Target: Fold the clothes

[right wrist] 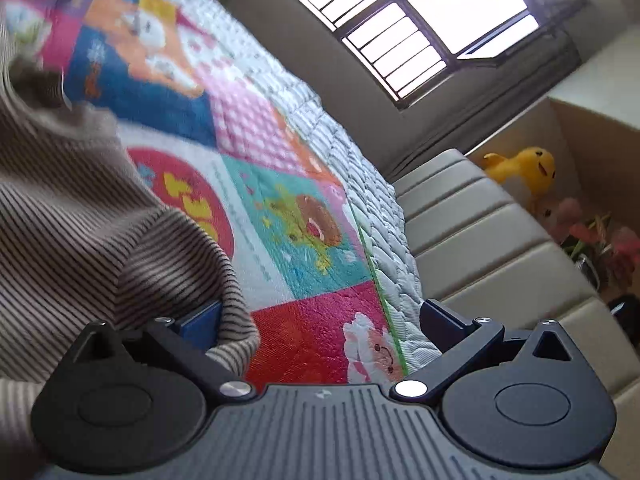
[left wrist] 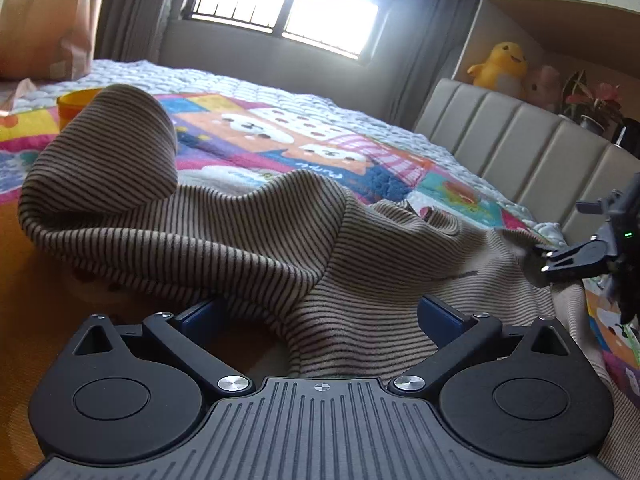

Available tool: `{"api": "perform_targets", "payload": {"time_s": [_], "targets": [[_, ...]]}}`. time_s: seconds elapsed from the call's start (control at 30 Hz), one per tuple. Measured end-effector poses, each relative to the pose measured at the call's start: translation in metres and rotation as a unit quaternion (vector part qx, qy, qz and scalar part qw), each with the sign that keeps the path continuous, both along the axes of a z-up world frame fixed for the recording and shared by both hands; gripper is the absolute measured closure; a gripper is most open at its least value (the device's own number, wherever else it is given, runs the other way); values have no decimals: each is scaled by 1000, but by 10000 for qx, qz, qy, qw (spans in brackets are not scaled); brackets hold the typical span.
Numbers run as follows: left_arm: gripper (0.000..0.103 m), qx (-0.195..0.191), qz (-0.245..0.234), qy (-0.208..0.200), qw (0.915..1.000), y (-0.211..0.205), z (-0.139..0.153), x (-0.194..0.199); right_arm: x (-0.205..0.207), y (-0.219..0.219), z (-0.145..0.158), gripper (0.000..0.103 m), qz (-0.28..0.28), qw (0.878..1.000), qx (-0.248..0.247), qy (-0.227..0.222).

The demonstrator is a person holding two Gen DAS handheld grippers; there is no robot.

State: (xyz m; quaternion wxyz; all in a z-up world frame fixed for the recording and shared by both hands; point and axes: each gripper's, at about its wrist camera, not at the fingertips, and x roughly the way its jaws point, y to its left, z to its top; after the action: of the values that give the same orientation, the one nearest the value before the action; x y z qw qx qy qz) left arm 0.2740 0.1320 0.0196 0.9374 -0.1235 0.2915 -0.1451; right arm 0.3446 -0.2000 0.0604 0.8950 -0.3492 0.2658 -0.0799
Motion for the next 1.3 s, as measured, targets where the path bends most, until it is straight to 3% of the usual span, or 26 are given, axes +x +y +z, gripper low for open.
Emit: {"api": "perform_targets", "payload": {"time_s": [0.07, 0.17, 0.27, 0.37, 0.47, 0.5, 0.57, 0.6, 0.63, 0.7, 0.73, 0.8, 0.93, 1.0, 1.07, 1.1, 1.17, 1.2, 1.23, 1.3], "targets": [[0, -65, 42, 99, 9999, 2, -2, 4, -38, -4, 23, 1, 224, 9959, 848, -200], [0, -75, 125, 104, 9998, 2, -3, 6, -100, 8, 31, 19, 852, 9846, 1528, -15], [0, -35, 259, 32, 9997, 2, -2, 3, -154, 34, 24, 23, 1522, 9678, 1963, 403], [0, -178, 361, -20, 9992, 7, -2, 0, -189, 64, 7, 23, 1888, 9597, 1928, 789], [0, -368, 559, -128, 9977, 15, -1, -7, -197, 79, -22, 25, 1709, 9717, 1340, 925], [0, -435, 664, -209, 9966, 19, 0, -12, -195, 79, -32, 31, 1601, 9751, 1207, 946], [0, -596, 831, -388, 9940, 27, 2, -24, -187, 66, -29, 48, 1417, 9695, 1709, 1041], [0, -681, 897, -459, 9926, 31, 2, -30, -182, 60, -22, 73, 1282, 9697, 1825, 1001], [0, -782, 913, -475, 9916, 36, 2, -33, -178, 55, -15, 83, 1145, 9695, 1940, 961], [0, -984, 944, -508, 9894, 44, 0, -39, -167, 42, 3, 89, 868, 9713, 2081, 762], [0, -1085, 960, -524, 9881, 48, 0, -43, -158, 33, 16, 96, 685, 9725, 2155, 564], [0, -1287, 991, -556, 9852, 56, -1, -49, -140, 15, 54, 101, 417, 9690, 2434, 49], [0, -1478, 1024, -519, 9823, 62, -6, -48, -113, 6, 134, 102, 449, 9490, 3009, -831], [0, -1674, 1012, -531, 9792, 67, -9, -47, -101, 18, 161, 101, 694, 9429, 3135, -882], [0, -1802, 1032, -498, 9769, 71, -11, -46, -88, 29, 167, 99, 804, 9438, 3124, -725], [0, -1792, 1034, -488, 9771, 71, -11, -45, -89, 33, 163, 91, 789, 9469, 3050, -639], [0, -1692, 1027, -500, 9789, 69, -10, -46, -94, 30, 140, 66, 672, 9526, 2938, -411], [0, -1622, 1036, -485, 9801, 67, -8, -46, -98, 27, 127, 43, 598, 9541, 2918, -305], [0, -1531, 1047, -460, 9816, 65, -6, -45, -104, 17, 113, 31, 482, 9523, 3004, -218], [0, -1233, 1073, -371, 9859, 57, 6, -47, -116, -4, 85, 30, 243, 9476, 3185, -43]]}}
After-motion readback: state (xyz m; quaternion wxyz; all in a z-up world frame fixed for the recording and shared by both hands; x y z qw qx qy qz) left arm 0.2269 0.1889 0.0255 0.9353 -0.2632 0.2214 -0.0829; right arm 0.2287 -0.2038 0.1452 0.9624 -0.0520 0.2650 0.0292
